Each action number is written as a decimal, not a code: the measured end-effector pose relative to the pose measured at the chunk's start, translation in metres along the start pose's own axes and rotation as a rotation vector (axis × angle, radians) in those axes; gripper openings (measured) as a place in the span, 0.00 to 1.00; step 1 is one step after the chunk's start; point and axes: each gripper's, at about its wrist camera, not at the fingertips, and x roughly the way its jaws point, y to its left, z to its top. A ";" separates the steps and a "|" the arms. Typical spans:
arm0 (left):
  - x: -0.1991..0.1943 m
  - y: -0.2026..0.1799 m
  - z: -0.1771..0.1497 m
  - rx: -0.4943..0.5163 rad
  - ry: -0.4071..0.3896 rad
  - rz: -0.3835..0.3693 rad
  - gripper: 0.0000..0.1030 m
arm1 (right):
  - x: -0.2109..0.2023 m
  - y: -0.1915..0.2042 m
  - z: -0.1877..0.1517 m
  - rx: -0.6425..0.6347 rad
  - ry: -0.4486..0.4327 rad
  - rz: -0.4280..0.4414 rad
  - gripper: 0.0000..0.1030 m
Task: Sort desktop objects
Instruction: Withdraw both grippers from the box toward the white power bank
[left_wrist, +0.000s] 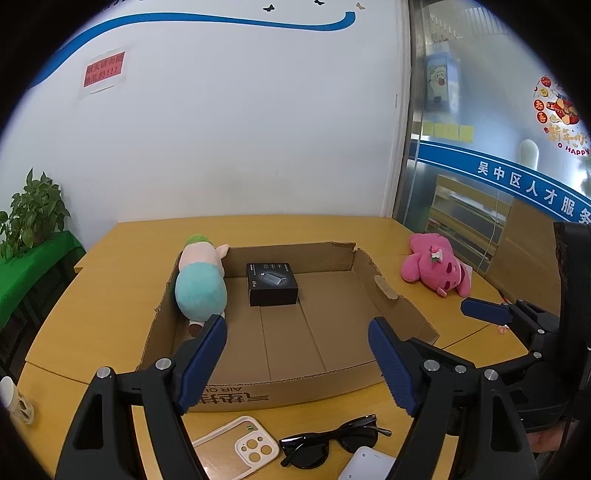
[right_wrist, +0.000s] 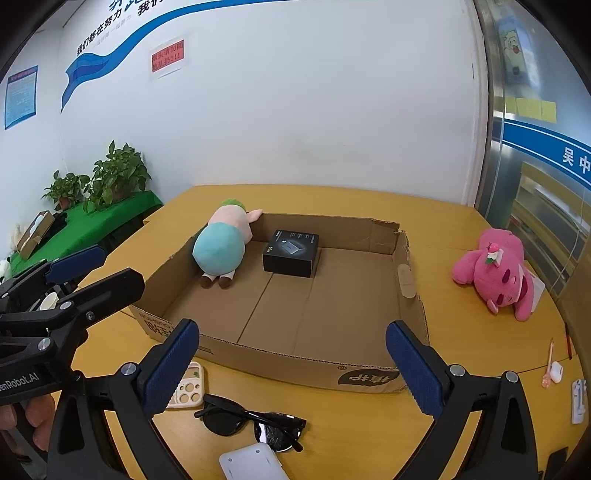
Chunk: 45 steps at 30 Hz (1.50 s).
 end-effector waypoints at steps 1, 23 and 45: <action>0.001 0.000 -0.001 -0.001 0.003 0.002 0.77 | 0.001 0.000 -0.001 0.001 0.003 0.001 1.00; 0.027 0.016 -0.019 -0.029 0.081 0.005 0.77 | 0.027 -0.002 -0.016 0.009 0.077 0.023 1.00; 0.051 0.055 -0.118 -0.190 0.401 -0.122 0.77 | 0.083 -0.006 -0.134 -0.029 0.414 0.266 0.99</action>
